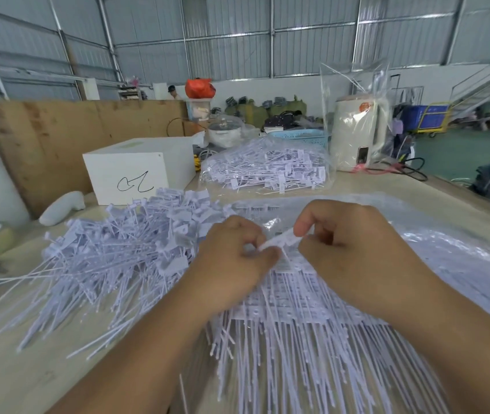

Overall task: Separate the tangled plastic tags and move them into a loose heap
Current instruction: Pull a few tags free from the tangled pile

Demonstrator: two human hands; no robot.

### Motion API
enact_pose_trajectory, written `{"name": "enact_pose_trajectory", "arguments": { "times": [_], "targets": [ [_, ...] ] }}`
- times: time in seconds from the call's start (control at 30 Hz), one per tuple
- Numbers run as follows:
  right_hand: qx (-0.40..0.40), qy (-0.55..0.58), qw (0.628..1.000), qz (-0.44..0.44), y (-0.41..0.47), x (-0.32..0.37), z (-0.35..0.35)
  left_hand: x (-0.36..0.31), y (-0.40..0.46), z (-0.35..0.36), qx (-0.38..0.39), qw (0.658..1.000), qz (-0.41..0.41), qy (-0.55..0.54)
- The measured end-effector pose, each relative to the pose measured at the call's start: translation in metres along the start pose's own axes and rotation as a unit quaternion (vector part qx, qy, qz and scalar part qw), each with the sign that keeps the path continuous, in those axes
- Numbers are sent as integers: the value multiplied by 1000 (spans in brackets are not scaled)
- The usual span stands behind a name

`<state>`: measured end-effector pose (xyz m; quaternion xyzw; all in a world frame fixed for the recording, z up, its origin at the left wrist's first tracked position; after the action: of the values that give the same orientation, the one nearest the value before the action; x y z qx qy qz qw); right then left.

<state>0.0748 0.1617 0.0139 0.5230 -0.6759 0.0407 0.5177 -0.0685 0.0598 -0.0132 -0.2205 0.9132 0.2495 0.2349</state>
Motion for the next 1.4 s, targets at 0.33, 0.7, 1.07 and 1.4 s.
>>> {"name": "enact_pose_trajectory", "arguments": {
  "times": [0.33, 0.7, 1.07, 1.4],
  "targets": [
    [86, -133, 984, 81, 11, -23, -16, -11, -8, -20, -25, 982, 105, -155],
    [-6, -72, 994, -80, -5, 22, -17, -1, -2, -21, -32, 971, -62, -228],
    [52, -184, 967, -169, -12, 36, -6, -7, -4, -25, -3, 948, -35, -316],
    [29, -73, 993, -86, -3, 12, -1, -14, -12, -14, 27, 983, 74, -165]
  ]
}}
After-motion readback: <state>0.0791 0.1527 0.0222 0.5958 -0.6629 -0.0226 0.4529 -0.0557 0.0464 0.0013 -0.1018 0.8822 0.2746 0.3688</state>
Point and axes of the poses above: each hand's wrist, its own y-axis towards the middle knuckle, its own z-axis out of the palm, x = y × z, the point moved 1 cm from there along y, towards the middle knuckle, and after that the axes turned 14 degrees about y, right-handed, at the moved point
